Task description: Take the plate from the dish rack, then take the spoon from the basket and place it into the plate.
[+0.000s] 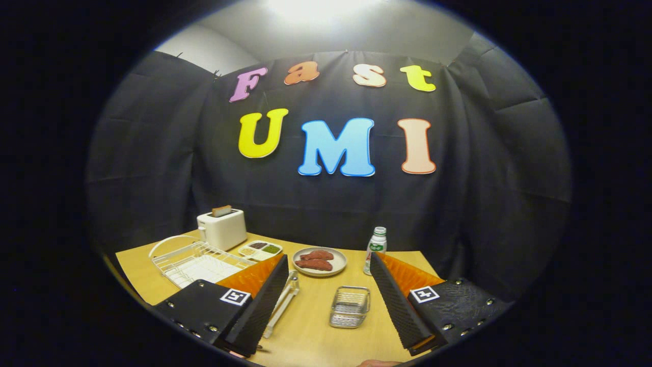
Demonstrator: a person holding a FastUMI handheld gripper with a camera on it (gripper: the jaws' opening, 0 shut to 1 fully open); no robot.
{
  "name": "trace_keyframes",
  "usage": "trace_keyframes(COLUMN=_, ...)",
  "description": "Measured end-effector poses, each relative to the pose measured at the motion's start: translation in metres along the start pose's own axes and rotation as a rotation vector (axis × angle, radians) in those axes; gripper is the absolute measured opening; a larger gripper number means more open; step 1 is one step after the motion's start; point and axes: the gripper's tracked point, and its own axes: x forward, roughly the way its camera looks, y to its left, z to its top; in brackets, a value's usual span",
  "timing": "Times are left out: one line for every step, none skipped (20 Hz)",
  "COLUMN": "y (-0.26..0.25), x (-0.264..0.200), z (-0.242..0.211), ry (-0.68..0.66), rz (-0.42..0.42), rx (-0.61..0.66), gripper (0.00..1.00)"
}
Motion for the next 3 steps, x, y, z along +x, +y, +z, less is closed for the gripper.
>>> trace_keyframes(y=-0.013, x=0.002, z=0.000, ry=-0.004, rz=-0.023, rx=0.000, gripper=0.98)
trace_keyframes(y=-0.024, x=0.003, z=-0.001, ry=-0.005, rz=-0.043, rx=0.004, gripper=0.98)
trace_keyframes(y=-0.036, x=0.004, z=-0.001, ry=-0.008, rz=-0.063, rx=0.010, gripper=0.98)
